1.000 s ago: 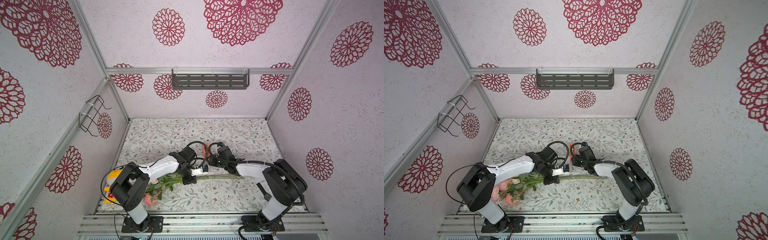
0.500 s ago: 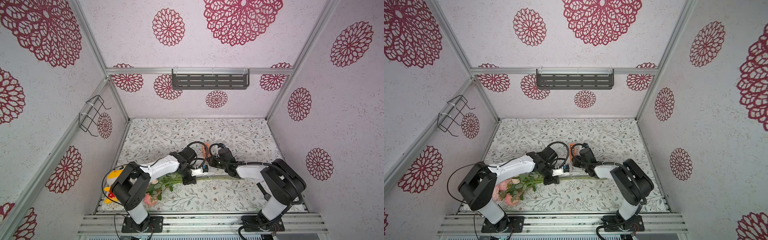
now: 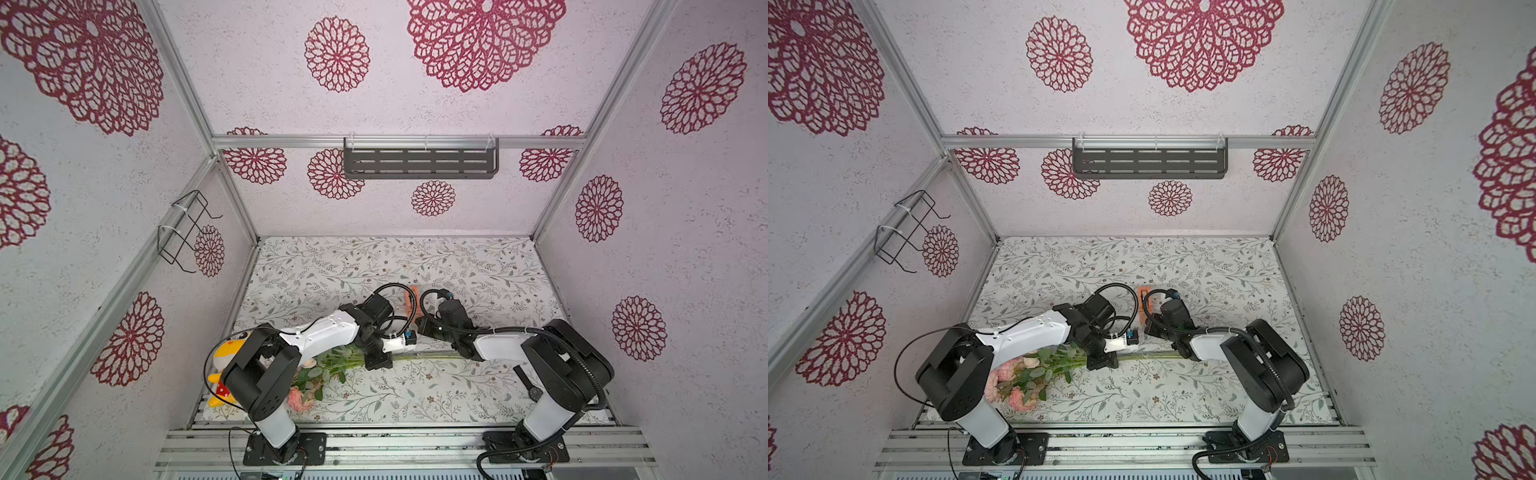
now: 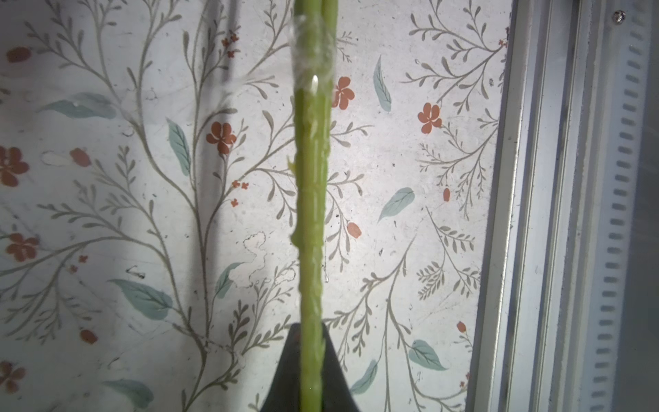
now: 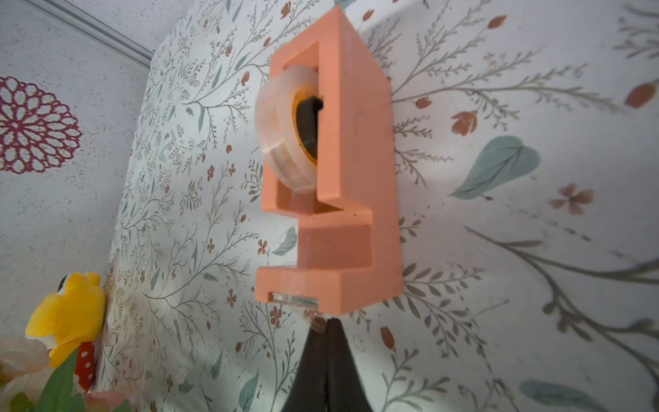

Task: Wrap bouquets with tape
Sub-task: Tear off the tape using the Tape Cutter.

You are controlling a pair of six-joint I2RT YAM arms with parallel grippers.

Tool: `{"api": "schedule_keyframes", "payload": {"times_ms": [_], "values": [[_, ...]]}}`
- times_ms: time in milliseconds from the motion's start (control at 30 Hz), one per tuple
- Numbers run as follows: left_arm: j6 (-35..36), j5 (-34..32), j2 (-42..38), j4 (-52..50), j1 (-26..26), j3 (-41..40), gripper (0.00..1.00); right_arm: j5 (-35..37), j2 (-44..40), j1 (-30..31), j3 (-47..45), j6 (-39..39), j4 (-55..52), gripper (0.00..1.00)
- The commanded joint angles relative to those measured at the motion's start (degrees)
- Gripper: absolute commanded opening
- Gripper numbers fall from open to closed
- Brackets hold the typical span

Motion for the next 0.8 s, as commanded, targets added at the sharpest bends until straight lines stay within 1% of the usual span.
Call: {"api": "schedule_keyframes", "payload": {"times_ms": [0, 200, 300, 400, 667, 767], "values": [[0.5, 0.1, 0.2, -0.3, -0.3, 1.3, 0.00, -0.6, -0.2, 0.1, -1.1, 1.6, 1.9, 0.00], [0.6, 0.0, 0.4, -0.5, -0.3, 1.4, 0.00, -2.7, 3.0, 0.2, -2.5, 3.7, 4.6, 0.00], [0.6, 0.1, 0.3, -0.4, -0.3, 1.3, 0.00, -3.9, 5.3, 0.2, -4.1, 6.3, 8.1, 0.00], [0.6, 0.1, 0.2, -0.5, -0.3, 1.3, 0.00, -3.4, 6.8, 0.3, -5.7, 8.1, 10.3, 0.00], [0.4, -0.6, 0.1, 0.0, -0.2, 1.1, 0.00, -1.7, 7.0, 1.0, -7.9, 9.4, 11.1, 0.00], [0.4, -1.0, 0.1, 0.0, -0.3, 1.1, 0.00, -1.6, 5.4, 1.0, -7.5, 8.1, 9.7, 0.00]]}}
